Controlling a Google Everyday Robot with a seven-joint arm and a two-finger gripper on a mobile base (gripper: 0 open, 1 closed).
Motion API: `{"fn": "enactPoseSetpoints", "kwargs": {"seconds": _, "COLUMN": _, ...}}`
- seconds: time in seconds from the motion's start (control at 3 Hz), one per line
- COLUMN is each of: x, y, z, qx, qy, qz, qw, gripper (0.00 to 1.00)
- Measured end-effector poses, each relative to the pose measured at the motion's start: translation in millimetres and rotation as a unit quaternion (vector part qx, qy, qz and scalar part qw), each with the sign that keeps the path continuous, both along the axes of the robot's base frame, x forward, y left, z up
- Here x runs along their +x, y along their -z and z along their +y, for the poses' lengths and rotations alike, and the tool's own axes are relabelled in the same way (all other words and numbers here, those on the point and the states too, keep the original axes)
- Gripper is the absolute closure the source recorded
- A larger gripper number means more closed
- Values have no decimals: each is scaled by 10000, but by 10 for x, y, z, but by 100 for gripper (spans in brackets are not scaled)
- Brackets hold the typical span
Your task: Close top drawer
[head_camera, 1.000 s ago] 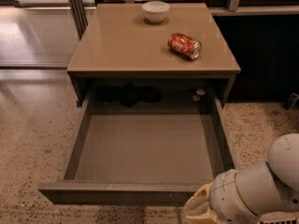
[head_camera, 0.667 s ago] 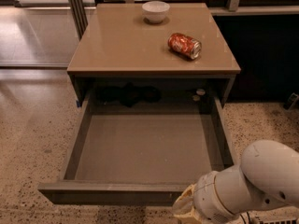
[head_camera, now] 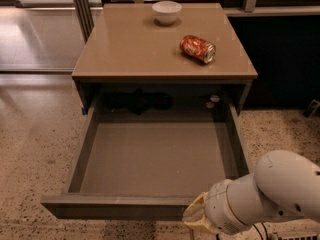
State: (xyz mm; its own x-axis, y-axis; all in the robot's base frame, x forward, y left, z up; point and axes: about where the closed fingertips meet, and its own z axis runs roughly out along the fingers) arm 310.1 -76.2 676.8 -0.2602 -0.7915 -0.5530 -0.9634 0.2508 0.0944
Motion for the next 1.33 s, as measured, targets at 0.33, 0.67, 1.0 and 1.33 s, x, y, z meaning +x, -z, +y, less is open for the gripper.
{"fn": "enactPoseSetpoints", "kwargs": {"seconds": 0.33, "x": 248, "y": -104, "z": -8, "qx": 23, "qy": 232, "qz": -319, "qw": 9992, "gripper": 100}}
{"fn": "enactPoseSetpoints", "kwargs": {"seconds": 0.67, "x": 228, "y": -103, "z": 13, "qx": 35, "qy": 202, "qz": -320, "qw": 9993, "gripper": 100}}
{"fn": "enactPoseSetpoints", "kwargs": {"seconds": 1.0, "x": 200, "y": -5, "z": 94, "qx": 81, "qy": 135, "qz": -283, "qw": 9995, "gripper": 100}}
{"fn": "enactPoseSetpoints", "kwargs": {"seconds": 1.33, "x": 270, "y": 90, "z": 85, "qx": -14, "qy": 206, "qz": -321, "qw": 9993, "gripper": 100}}
